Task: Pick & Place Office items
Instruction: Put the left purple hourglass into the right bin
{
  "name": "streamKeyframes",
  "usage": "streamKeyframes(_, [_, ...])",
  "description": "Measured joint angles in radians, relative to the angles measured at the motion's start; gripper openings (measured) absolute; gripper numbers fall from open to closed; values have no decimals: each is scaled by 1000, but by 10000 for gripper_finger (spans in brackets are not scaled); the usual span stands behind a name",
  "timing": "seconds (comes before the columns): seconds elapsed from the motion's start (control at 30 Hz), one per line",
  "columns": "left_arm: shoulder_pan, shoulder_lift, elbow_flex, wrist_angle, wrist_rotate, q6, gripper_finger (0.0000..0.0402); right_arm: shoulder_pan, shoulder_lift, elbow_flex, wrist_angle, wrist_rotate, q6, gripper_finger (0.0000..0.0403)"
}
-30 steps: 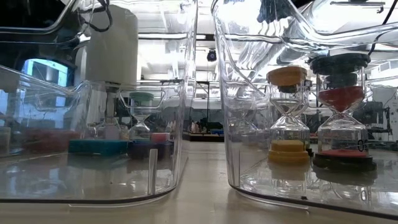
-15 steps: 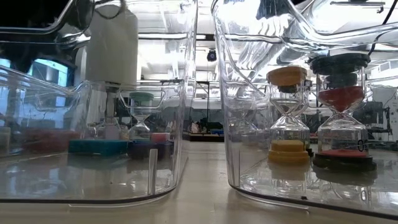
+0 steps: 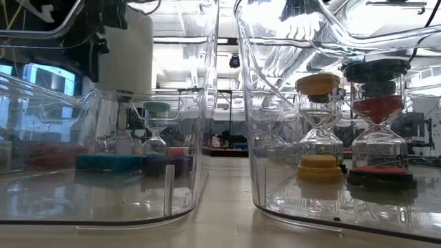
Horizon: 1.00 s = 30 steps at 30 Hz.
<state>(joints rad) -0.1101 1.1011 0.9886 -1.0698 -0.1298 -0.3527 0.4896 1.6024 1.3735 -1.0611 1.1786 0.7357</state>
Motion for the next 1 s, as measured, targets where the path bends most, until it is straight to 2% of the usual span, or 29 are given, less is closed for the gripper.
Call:
streamKeyframes(0.17, [100,0,0,6,-8,63,245,-37,0,0,0,-23,-7,251])
streamKeyframes(0.27, [159,0,0,6,-62,88,286,-60,0,0,-1,-33,-7,251])
streamKeyframes(0.37, [209,0,0,12,-112,174,308,-76,0,0,-1,-34,-20,251])
streamKeyframes(0.47, [245,9,-13,16,-127,168,315,-89,0,0,-1,-47,-31,251])
streamKeyframes(0.57, [270,36,-34,19,-219,160,315,-99,0,0,-4,-62,-34,251])
streamKeyframes(0.67, [295,73,-54,17,-273,272,315,-100,0,0,-5,-62,-34,251])
streamKeyframes(0.87, [327,155,-64,21,-224,525,315,-97,0,0,-6,-73,-34,251])
streamKeyframes(1.0, [353,214,-64,61,-221,619,314,-97,0,0,-6,-112,-34,251])
